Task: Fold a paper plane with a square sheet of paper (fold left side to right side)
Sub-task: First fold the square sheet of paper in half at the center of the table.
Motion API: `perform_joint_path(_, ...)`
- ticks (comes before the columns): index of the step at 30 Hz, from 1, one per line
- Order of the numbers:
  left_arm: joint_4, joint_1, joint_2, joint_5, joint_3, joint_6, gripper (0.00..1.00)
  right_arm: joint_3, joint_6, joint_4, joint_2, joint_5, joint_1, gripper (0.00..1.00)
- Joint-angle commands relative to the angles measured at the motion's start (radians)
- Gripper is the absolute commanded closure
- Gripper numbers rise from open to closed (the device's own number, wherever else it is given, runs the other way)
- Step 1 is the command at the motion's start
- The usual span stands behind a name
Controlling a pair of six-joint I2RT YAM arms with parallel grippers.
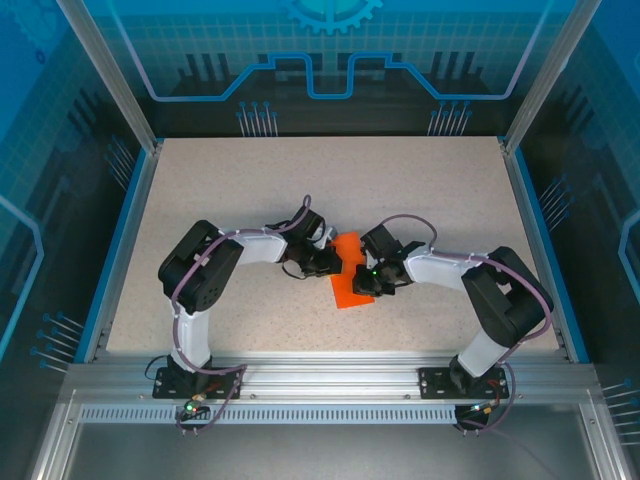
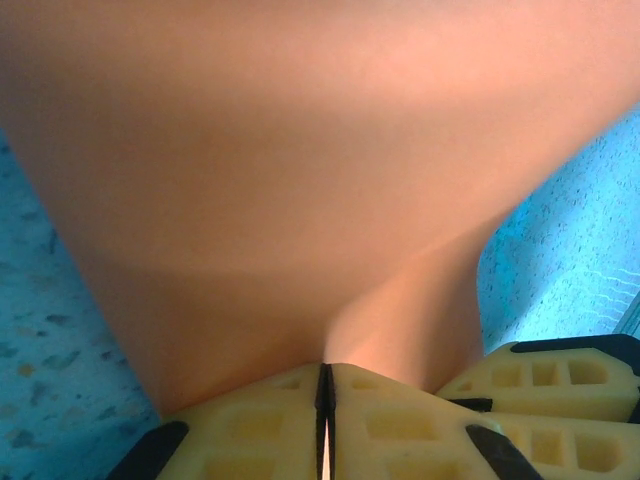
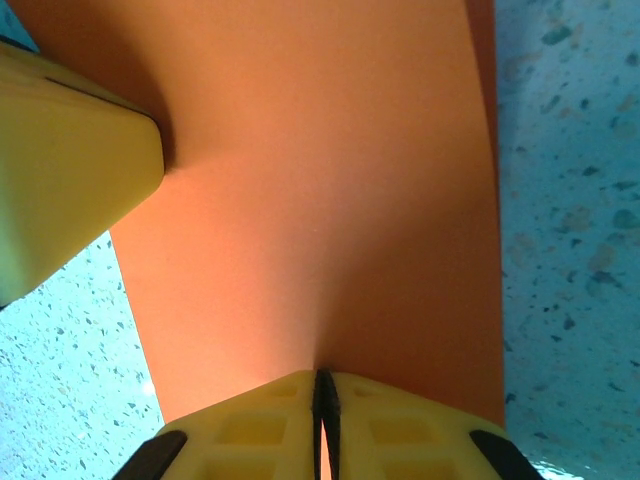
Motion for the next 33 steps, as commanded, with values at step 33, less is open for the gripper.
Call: perform_joint_path(33, -0.054, 0.166, 0.177, -0.061, 0.256, 0.051, 0.87, -0.047, -0.013, -0.154, 0.070, 0.080, 0.004, 0.88)
